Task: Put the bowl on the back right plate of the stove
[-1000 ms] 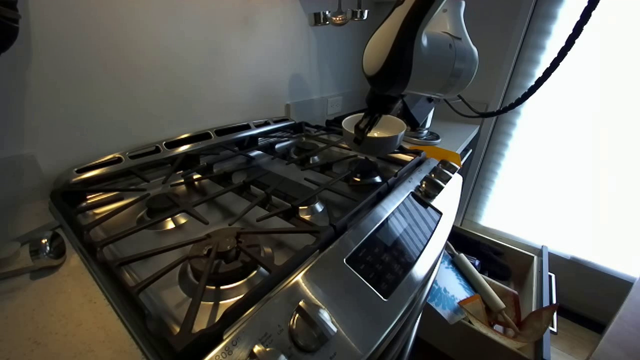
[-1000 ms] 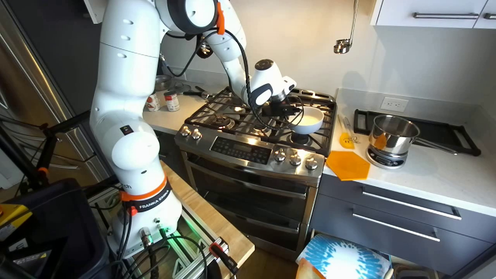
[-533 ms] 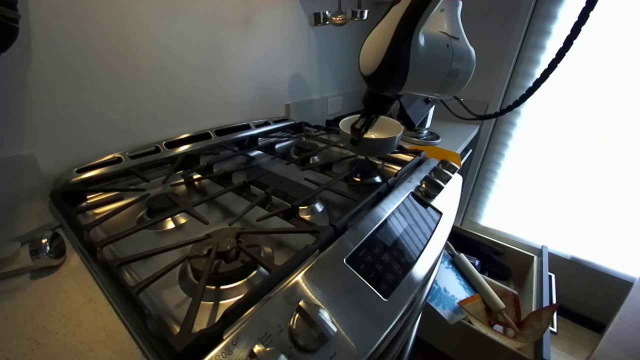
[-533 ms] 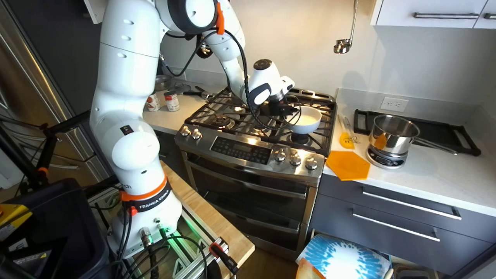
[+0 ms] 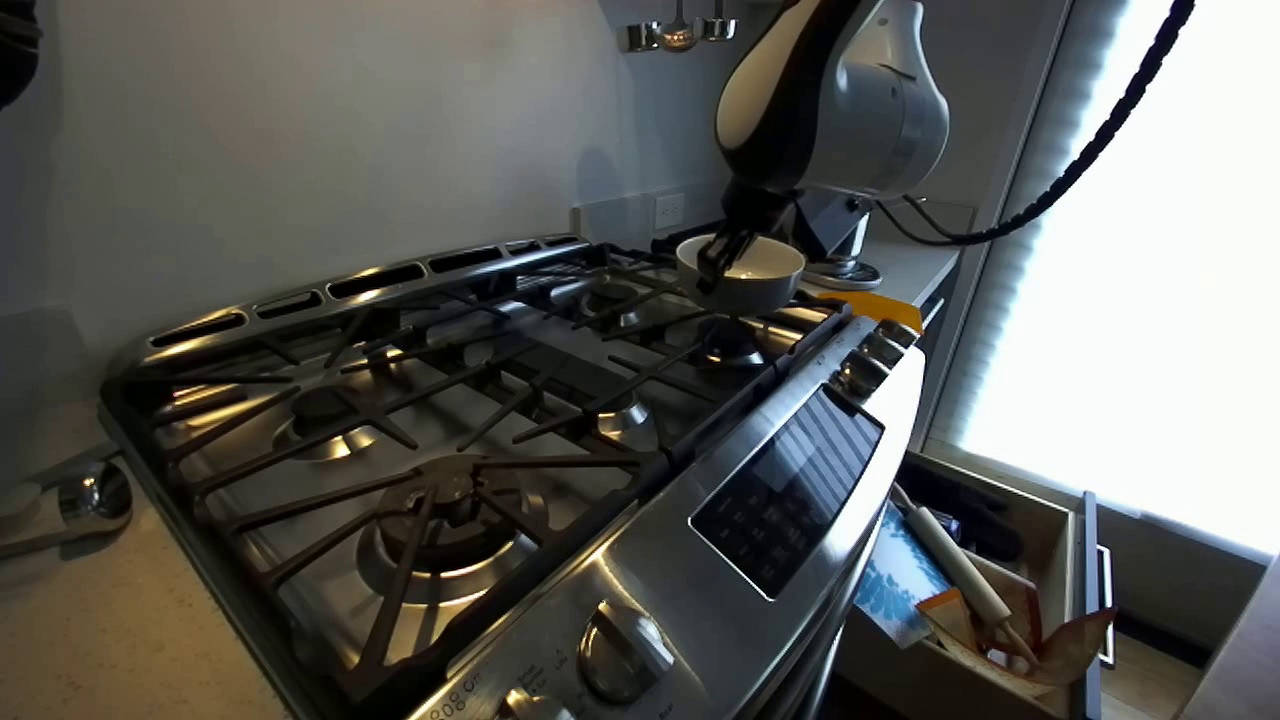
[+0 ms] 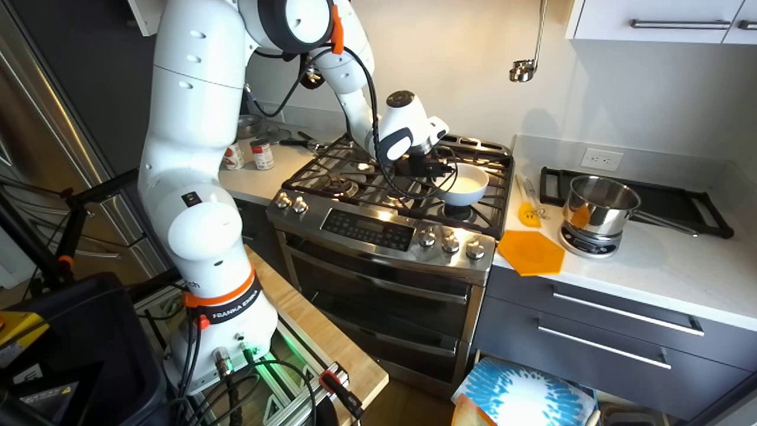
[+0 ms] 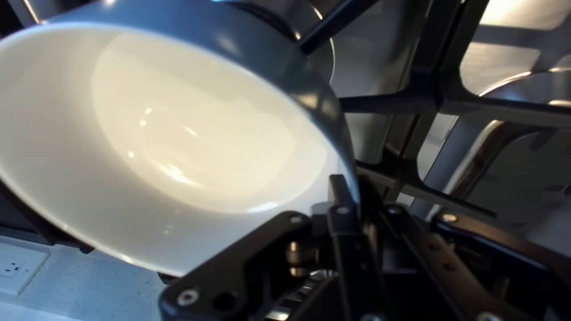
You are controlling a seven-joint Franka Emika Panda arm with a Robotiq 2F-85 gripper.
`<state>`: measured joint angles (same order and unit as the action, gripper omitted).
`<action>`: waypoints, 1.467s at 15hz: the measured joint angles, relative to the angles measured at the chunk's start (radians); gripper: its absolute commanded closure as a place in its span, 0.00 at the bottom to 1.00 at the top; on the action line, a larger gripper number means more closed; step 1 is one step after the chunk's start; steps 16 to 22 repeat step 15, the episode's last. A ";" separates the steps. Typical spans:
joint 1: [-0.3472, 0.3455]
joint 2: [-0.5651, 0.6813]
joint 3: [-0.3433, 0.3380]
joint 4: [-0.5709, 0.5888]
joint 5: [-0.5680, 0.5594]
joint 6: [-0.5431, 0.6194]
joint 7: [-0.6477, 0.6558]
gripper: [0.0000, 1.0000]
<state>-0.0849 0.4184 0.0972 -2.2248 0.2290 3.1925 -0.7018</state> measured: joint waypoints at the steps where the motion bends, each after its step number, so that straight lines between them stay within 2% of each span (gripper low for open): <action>1: -0.007 -0.001 0.009 0.002 0.000 0.004 0.000 0.97; 2: -0.012 -0.001 0.015 0.003 0.000 0.008 0.000 1.00; 4: -0.024 -0.001 0.023 0.004 0.001 0.013 0.001 0.69; 10: -0.057 -0.020 0.062 0.003 0.002 0.068 0.002 0.24; 12: -0.104 -0.055 0.148 -0.005 0.001 0.099 0.000 0.09; 13: -0.142 -0.075 0.216 -0.010 -0.009 0.117 -0.002 0.02; 14: -0.183 -0.095 0.292 -0.014 -0.030 0.129 -0.003 0.00; 15: -0.224 -0.114 0.370 -0.018 -0.060 0.134 -0.002 0.12; 22: -0.224 -0.114 0.370 -0.018 -0.060 0.134 -0.002 0.12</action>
